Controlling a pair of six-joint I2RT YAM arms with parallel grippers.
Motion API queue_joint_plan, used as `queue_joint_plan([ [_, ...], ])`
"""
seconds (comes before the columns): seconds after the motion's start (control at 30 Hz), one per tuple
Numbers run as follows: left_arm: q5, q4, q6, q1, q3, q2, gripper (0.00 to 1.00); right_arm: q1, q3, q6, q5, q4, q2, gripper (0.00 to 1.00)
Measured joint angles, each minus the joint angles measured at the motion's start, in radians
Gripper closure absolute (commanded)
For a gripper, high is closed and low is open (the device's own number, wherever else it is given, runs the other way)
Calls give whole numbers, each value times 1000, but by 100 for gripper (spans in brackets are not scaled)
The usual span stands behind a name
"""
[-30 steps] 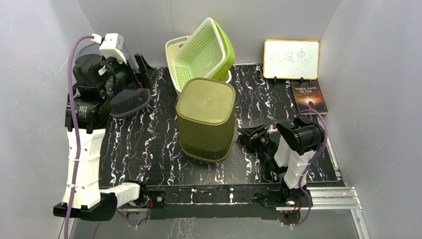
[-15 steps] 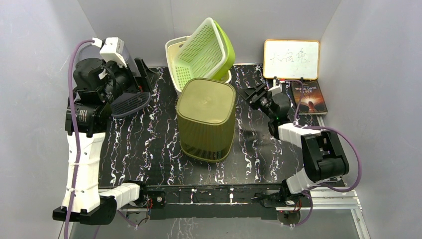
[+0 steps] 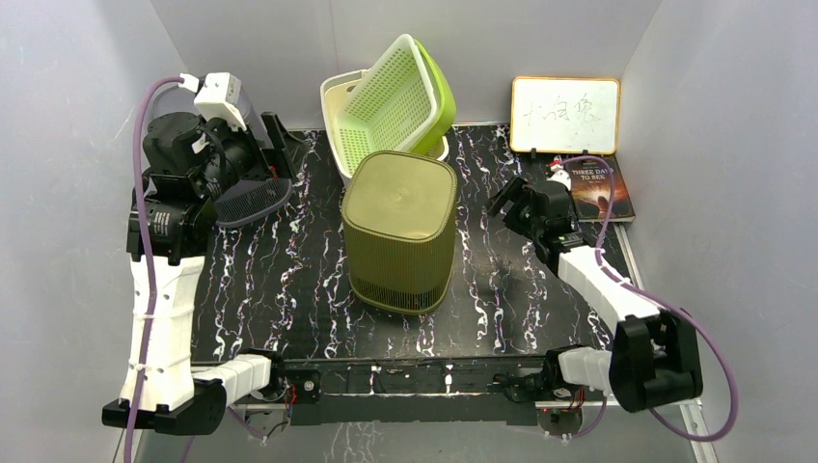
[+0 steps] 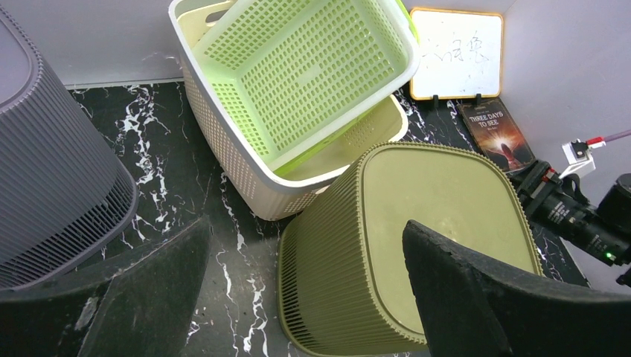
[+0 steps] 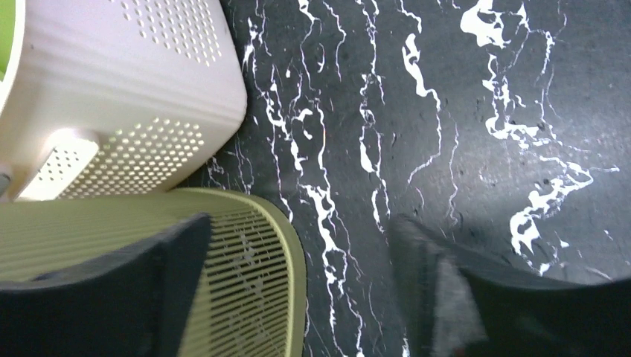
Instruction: Turn the large container upside down
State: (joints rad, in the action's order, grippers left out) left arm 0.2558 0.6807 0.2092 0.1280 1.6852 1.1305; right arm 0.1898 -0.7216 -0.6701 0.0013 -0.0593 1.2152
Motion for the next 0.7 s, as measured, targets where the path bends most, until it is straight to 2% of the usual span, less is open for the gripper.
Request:
queue_joint_plan([
  [0.13,0,1,0,0,4,18,2,57,21,42,43,-85,-57,2],
  [0.43,-24,28,-20,0,11,66,2,245,73,57,119,-178,-45,2],
  [0.6,-39,39,-35,0,11,66,2,327,75,54,172,-170,-3,2],
  [0.7,-40,39,-42,0,11,66,2,385,69,58,230,-153,79,2],
])
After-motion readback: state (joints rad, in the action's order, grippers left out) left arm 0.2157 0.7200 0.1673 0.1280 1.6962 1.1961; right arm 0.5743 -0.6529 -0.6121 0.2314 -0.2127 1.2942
